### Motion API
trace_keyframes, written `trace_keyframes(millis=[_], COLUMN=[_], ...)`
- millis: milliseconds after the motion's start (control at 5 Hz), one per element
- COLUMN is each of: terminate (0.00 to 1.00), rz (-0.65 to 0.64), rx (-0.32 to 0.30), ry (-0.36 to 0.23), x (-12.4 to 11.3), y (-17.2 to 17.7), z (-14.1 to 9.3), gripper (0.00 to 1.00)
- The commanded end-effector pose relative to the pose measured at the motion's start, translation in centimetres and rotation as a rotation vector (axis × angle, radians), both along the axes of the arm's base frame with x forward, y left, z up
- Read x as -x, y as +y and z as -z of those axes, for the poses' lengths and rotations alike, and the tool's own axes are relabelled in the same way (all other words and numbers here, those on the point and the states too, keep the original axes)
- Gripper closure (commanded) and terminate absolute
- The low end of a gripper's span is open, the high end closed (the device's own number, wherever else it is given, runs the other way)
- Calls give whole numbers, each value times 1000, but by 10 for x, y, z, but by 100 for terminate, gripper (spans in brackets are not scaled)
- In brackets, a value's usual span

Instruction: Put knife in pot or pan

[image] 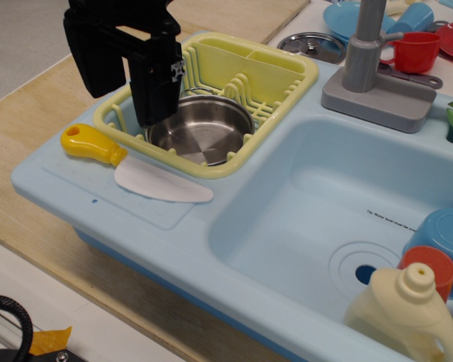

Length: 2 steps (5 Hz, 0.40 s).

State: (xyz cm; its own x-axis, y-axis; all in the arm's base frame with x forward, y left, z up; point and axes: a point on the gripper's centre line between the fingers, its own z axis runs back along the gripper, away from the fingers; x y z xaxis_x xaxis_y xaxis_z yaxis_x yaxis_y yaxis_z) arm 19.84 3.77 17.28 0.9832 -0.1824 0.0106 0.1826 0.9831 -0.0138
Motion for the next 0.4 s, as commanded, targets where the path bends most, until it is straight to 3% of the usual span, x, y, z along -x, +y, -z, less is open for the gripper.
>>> trace_keyframes(millis=[0, 200], terminate=[0, 0], rz=[0, 250], rx=[0, -1], ry=[0, 2], x=[0, 5], y=[0, 14], z=[0, 4], gripper=[0, 0])
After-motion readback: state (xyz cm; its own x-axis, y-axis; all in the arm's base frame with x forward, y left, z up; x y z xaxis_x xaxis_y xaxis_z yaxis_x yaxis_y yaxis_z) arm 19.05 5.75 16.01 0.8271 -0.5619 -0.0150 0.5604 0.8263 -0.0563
